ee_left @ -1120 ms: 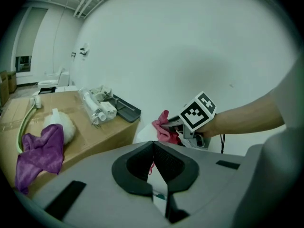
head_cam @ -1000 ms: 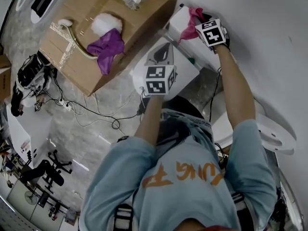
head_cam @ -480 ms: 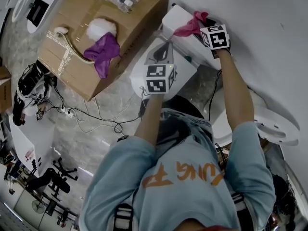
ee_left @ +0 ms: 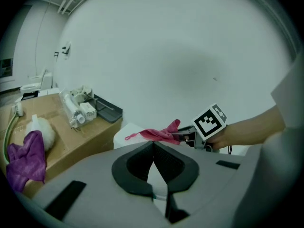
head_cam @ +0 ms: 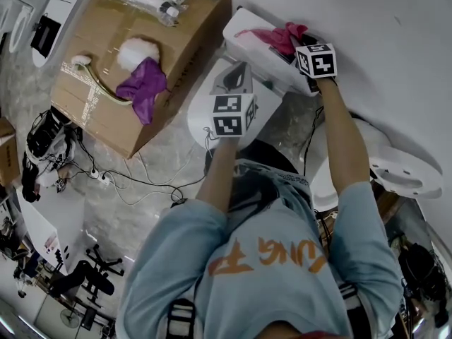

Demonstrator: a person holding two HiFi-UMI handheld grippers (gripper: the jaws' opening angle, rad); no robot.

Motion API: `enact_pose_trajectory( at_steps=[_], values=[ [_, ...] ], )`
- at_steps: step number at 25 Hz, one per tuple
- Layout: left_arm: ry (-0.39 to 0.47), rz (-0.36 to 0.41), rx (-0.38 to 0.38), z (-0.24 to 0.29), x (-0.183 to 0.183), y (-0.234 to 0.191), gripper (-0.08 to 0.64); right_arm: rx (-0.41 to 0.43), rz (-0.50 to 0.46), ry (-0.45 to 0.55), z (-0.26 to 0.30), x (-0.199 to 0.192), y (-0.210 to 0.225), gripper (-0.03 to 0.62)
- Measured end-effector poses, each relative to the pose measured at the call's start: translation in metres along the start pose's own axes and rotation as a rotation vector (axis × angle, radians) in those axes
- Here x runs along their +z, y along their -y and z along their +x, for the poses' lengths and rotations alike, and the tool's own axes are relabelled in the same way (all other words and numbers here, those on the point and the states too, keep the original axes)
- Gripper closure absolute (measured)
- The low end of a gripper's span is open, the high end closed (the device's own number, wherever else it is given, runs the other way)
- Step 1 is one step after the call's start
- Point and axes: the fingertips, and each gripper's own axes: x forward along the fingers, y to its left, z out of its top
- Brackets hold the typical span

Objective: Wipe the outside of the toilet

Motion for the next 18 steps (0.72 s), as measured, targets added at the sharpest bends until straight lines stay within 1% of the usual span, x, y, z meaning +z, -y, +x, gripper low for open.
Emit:
enact_pose_trajectory(
  at_steps=[7, 18],
  values=[
    [-0.008, 0.018, -0.043, 0.007, 0.0, 0.014, 0.534, -0.039, -0.026, -0.001, -0.024, -0.024, 0.014, 0.506],
    [-0.018, 0.03, -0.074, 0.008, 0.004, 0.013, 0.534, -0.099, 0.01, 0.011, -0.066, -0.069, 0.035, 0.506]
  ],
)
